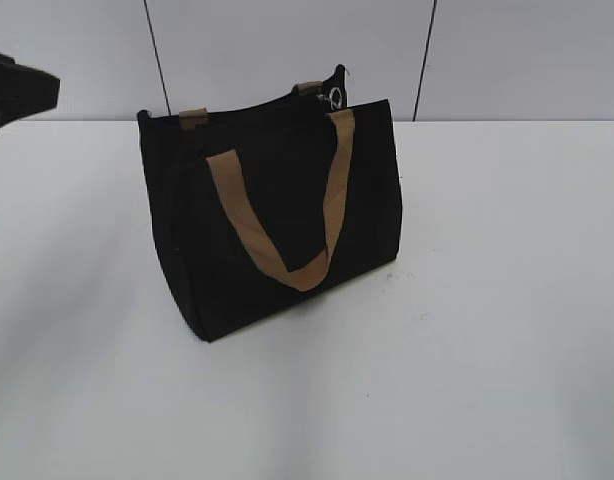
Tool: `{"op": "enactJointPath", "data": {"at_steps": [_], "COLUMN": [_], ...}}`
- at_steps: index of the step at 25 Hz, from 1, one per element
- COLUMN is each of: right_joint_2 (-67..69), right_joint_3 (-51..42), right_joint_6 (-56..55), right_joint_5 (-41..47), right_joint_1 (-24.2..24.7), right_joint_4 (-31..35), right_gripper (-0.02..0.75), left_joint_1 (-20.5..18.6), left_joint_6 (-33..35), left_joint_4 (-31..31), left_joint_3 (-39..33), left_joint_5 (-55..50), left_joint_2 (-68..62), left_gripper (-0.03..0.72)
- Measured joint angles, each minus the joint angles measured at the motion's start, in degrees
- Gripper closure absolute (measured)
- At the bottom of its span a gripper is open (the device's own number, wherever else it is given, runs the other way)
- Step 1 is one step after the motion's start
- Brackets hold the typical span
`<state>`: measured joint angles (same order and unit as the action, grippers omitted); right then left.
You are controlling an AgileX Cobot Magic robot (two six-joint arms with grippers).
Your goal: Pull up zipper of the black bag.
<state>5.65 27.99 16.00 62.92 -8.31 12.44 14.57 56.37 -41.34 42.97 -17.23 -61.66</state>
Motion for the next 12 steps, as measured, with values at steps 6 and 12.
{"op": "enactJointPath", "data": {"at_steps": [6, 12], "right_joint_2": [0.0, 0.0], "right_joint_3": [0.0, 0.0], "right_joint_6": [0.0, 0.0], "right_joint_5": [0.0, 0.0], "right_joint_1": [0.0, 0.0], "right_joint_4": [0.06, 0.06], "right_gripper": [0.265, 0.265], "left_joint_1": [0.0, 0.0], "left_joint_6": [-39.21, -46.92], "left_joint_4": [33.54, 38.26], "left_joint_3": [2.02, 2.19], "left_joint_5": [-17.74, -34.11], "left_joint_2": [4.84, 17.64], "left_gripper": [0.314, 0.314]}}
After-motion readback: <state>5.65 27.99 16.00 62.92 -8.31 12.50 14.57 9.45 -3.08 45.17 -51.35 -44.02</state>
